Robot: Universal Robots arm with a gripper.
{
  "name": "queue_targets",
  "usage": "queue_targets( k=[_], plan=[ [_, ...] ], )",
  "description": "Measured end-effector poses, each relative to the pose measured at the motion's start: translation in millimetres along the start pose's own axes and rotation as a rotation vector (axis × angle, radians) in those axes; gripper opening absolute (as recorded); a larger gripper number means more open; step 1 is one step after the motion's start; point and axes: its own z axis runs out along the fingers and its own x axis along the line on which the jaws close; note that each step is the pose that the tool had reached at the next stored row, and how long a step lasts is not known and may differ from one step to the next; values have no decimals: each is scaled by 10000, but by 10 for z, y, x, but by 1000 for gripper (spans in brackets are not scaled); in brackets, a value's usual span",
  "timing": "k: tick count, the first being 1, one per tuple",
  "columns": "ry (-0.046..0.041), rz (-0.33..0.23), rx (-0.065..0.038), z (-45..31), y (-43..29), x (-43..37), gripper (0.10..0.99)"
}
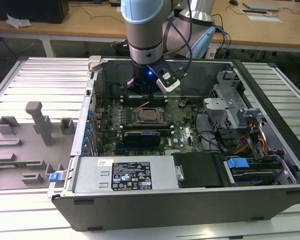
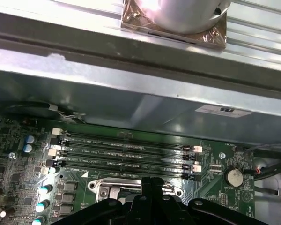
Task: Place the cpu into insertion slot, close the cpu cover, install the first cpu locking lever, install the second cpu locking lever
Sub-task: 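Install the first cpu locking lever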
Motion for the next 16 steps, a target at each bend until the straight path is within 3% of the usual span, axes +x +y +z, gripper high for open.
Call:
queue_targets(
  k=[10,16],
  plan=[
    [-199,920,193,96,8,13,106],
    [-263,1210,244,143,86,10,106]
  ],
)
